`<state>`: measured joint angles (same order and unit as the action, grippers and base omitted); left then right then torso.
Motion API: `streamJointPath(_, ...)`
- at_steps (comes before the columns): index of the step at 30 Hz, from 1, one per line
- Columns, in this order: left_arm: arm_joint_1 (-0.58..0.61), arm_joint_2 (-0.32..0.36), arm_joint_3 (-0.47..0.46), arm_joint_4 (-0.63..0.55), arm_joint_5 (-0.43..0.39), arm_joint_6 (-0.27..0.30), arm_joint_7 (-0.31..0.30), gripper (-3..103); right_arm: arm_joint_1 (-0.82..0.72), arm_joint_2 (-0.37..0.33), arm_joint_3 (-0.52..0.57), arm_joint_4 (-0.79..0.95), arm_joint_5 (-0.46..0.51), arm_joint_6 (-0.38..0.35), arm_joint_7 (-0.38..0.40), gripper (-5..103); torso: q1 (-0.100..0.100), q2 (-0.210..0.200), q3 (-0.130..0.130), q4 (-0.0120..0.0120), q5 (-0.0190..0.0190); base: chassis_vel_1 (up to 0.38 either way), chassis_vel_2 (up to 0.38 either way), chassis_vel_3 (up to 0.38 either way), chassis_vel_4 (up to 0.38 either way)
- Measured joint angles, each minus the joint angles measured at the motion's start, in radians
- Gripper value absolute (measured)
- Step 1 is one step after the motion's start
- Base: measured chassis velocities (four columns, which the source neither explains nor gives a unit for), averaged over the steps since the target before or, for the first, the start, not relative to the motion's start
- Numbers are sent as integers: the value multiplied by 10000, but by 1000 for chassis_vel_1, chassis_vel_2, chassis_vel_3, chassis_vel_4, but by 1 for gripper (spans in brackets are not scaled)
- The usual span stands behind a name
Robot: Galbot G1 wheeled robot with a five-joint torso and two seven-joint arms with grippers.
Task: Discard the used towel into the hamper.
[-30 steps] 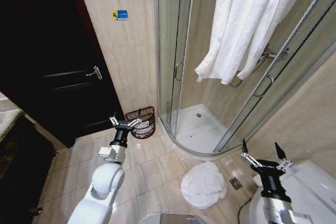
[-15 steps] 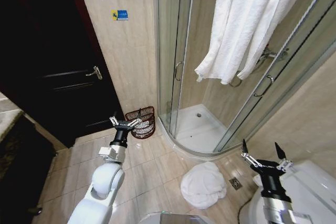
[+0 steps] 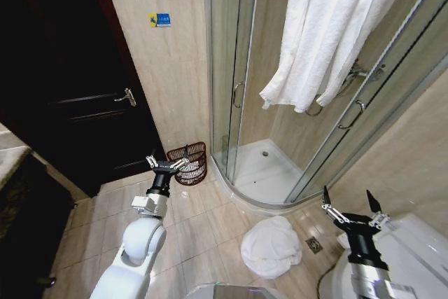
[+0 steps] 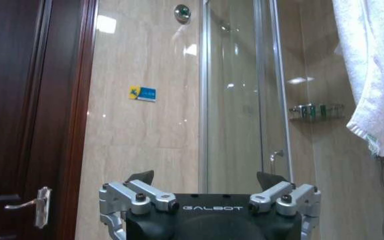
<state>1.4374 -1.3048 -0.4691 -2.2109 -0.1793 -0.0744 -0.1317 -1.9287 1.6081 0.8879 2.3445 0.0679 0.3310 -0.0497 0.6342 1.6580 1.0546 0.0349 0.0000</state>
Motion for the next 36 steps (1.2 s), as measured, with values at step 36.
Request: streamJointPath(36,-431,148,-106,1299,336,530,-155,100,1639,-1,-1,186,-162,-2981,-293,100,-3,-12,-8,1,-4,0,0,0,0)
